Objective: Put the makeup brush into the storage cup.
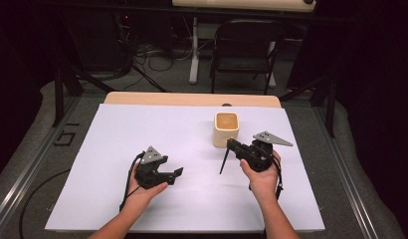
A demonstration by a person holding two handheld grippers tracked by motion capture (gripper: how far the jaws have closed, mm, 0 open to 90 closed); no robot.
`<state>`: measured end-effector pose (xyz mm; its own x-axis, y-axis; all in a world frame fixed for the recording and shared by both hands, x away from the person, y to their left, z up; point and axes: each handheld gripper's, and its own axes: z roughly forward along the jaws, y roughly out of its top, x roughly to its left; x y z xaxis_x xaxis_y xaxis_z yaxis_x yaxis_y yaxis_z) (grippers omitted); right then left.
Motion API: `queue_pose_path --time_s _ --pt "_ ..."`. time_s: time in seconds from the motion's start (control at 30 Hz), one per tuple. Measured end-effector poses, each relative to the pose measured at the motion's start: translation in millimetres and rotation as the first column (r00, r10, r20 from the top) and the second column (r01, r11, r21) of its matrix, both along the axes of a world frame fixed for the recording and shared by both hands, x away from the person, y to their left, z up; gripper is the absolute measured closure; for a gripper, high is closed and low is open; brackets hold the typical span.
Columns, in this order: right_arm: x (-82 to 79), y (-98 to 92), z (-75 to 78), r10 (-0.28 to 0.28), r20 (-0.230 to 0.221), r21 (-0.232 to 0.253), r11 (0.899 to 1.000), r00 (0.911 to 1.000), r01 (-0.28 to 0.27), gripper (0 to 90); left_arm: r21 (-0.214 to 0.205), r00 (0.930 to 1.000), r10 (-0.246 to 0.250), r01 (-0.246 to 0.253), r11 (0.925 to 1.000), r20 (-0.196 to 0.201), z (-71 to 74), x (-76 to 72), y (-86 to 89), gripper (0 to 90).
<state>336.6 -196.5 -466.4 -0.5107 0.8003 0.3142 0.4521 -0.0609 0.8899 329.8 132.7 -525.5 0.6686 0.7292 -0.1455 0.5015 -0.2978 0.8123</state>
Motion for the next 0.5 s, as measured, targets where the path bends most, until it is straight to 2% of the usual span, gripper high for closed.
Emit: queue_pose_path --time_s 0.2,0.27,0.43,0.5 --pt "0.8 -1.4 -0.3 -0.022 0.025 -0.007 1.000 0.9994 0.023 84.1 0.016 0.9999 0.012 -0.012 0.9998 0.006 0.4 0.3 1.5 25.3" --pt "0.6 -2.6 0.7 -0.029 0.024 -0.038 0.999 0.9993 0.030 84.0 0.013 0.9999 0.012 -0.013 0.9998 0.009 0.6 0.6 2.1 25.3" --pt "4.5 -4.2 2.0 -0.043 0.029 -0.070 0.997 0.9987 0.045 84.0 0.013 0.9997 0.024 -0.024 0.9996 0.011 1.4 1.3 4.5 25.3" --pt "7.4 -3.9 2.3 -0.049 0.047 -0.080 0.995 0.9977 0.052 84.1 0.014 0.9996 0.026 -0.026 0.9995 0.009 1.6 1.5 5.1 25.4"
